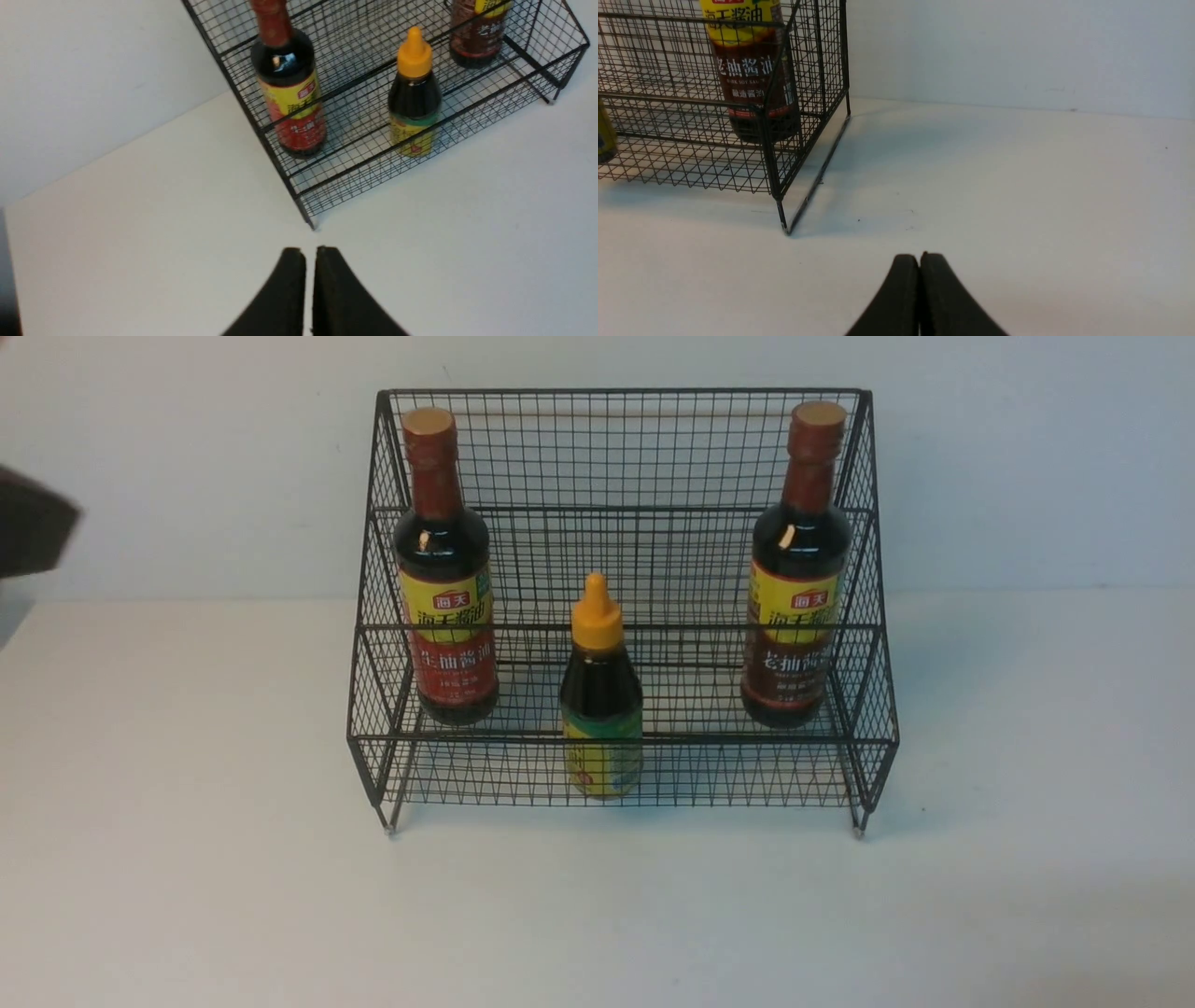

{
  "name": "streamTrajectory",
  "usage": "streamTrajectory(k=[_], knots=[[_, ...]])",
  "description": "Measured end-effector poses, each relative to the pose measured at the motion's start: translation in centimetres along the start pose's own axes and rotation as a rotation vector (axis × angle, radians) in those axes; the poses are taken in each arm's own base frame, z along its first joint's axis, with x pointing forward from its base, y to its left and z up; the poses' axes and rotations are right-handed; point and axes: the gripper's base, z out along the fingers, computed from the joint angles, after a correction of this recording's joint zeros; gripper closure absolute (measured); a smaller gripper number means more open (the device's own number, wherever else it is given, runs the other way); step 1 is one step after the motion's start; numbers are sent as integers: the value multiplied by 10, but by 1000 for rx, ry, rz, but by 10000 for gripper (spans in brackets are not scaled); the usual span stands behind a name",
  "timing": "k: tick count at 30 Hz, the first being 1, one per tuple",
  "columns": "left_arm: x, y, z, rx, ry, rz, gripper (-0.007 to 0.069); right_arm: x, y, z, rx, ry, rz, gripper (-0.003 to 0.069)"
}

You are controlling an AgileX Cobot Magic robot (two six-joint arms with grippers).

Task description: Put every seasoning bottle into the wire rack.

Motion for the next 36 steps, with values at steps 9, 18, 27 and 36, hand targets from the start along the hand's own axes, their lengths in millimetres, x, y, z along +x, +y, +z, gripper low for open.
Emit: streamTrajectory(k=[9,18,27,36], knots=[[97,-11,-9,67,-217,-222,629,0,0,0,0,0,0,673],[150,-33,35,195,-138,-351,629,0,0,0,0,0,0,673],[172,-35,60,141,-49,-299,629,0,0,0,0,0,0,673],[176,-33,70,101,-52,-263,629,0,0,0,0,0,0,673]])
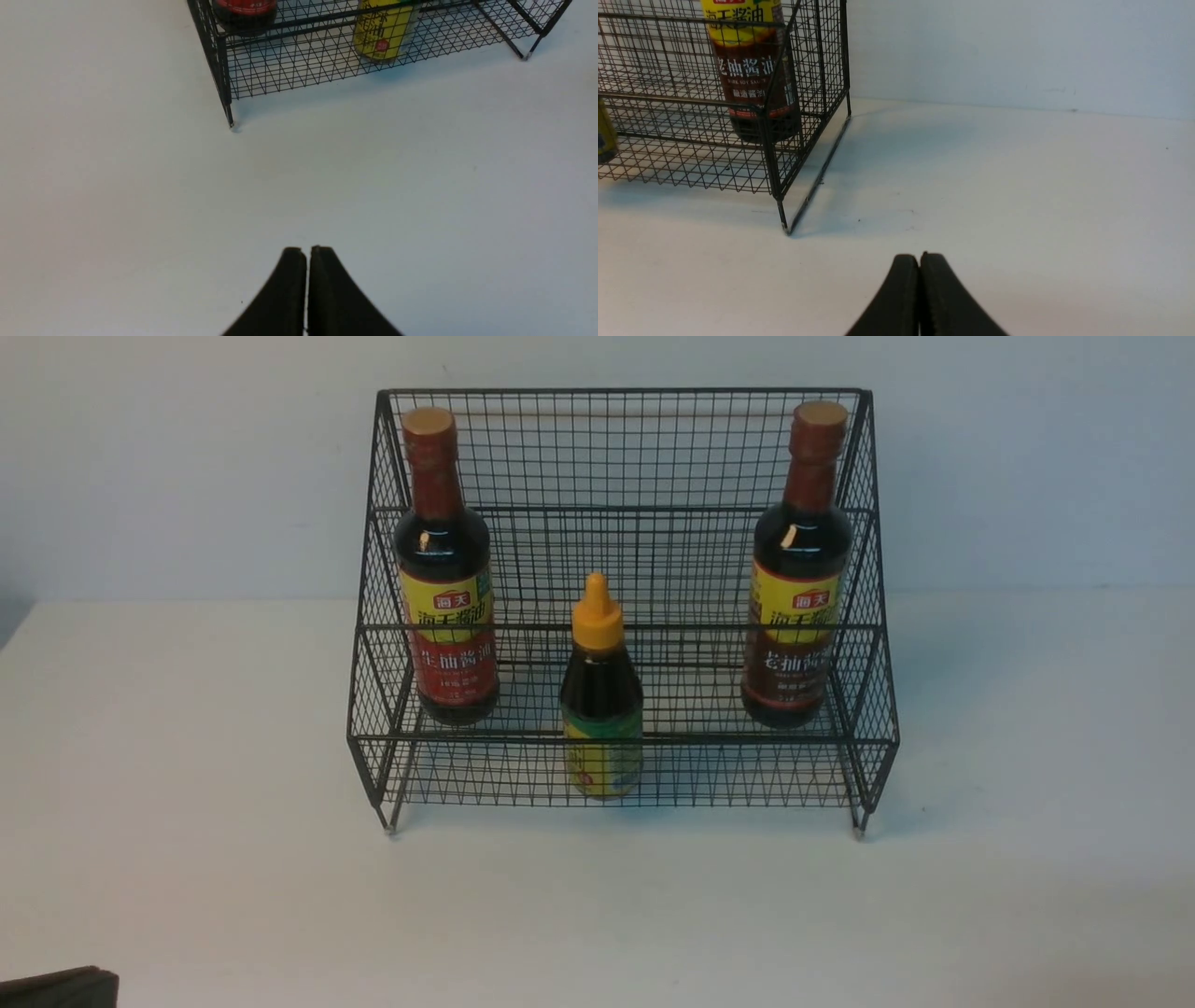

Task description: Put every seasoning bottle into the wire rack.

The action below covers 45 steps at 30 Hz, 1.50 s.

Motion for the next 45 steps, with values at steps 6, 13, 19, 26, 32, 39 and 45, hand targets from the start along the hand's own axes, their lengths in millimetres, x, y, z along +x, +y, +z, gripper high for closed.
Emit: streamTrajectory(k=[6,13,19,26,32,39,45], knots=[[21,3,17,15,-89,34,629,0,0,0,0,0,0,673],[61,14,26,-74,-408,107,629,0,0,0,0,0,0,673],[80,27,40,-282,-416,67,629,0,0,0,0,0,-1,673],[90,36,45,-418,-381,13,629,0,0,0,0,1,-1,673],[94,37,48,-418,-365,-7,629,0,0,0,0,1,-1,673],[99,37,50,-413,-312,-23,629,0,0,0,0,1,-1,673],[99,37,50,-413,-311,-23,629,0,0,0,0,1,-1,673]])
